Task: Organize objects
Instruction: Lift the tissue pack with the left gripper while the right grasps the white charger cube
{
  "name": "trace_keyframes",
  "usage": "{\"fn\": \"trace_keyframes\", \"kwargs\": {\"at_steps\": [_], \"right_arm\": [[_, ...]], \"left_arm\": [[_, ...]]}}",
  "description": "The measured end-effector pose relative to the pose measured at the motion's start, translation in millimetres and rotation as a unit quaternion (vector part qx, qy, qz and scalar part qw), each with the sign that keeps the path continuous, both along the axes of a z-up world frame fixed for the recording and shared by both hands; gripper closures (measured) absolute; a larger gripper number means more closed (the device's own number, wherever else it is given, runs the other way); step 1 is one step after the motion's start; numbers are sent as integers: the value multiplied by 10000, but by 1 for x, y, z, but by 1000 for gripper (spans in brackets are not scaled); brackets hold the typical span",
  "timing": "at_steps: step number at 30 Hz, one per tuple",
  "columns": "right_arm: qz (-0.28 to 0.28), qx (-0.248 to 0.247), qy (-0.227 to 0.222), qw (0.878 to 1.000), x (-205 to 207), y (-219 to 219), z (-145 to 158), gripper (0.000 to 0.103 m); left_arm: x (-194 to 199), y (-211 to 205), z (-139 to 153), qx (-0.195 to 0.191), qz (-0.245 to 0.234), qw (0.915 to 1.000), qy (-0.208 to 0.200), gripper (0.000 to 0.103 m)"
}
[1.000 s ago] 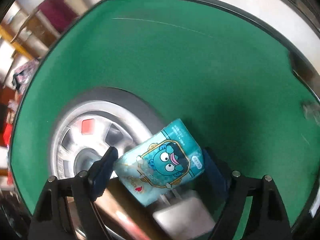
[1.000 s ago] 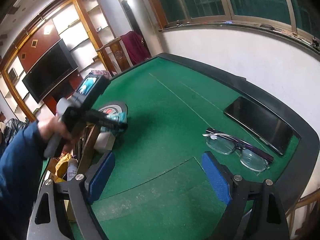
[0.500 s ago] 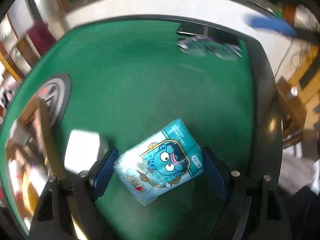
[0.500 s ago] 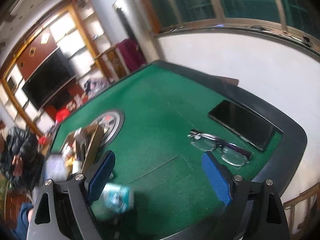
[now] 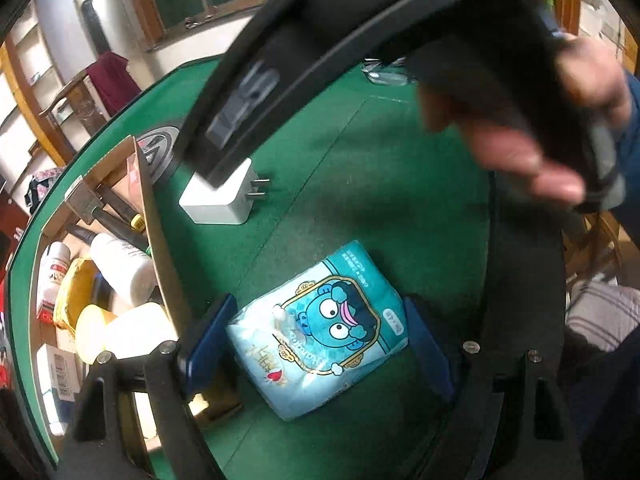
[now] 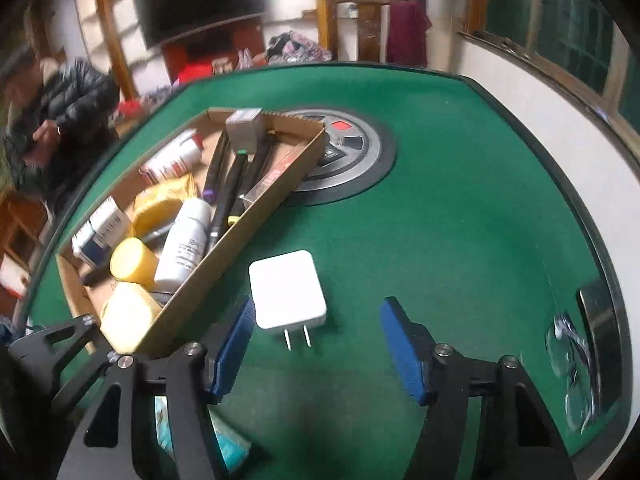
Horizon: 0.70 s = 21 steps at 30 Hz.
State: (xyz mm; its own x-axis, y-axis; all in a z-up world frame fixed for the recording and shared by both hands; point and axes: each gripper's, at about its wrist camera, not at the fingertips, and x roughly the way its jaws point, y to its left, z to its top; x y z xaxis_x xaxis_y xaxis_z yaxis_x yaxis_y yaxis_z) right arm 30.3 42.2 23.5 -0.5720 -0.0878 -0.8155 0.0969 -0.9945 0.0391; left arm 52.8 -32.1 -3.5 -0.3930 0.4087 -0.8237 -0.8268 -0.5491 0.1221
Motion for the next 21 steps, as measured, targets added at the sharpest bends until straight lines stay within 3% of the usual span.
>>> {"fn": "trace_keyframes", "kwargs": {"at_steps": [4,8,13,21], "right_arm": [[-16,57,-159,9999,-17,-6,-14,35],[-55,16,-351,9994,-24,-12,-33,54],[-395,122,-248,9988,-10,-11,-30,54],[-1327,-114,212,9909,51,22,-10,54]], "left_arm": [[-2,8,-2,89,170,9997,126,19],[-5,12,-2,91,232,9996,161,20],[-4,-1,1,135,305,9993,179,24],[1,-1,3,157,318,9985,417,28]]}}
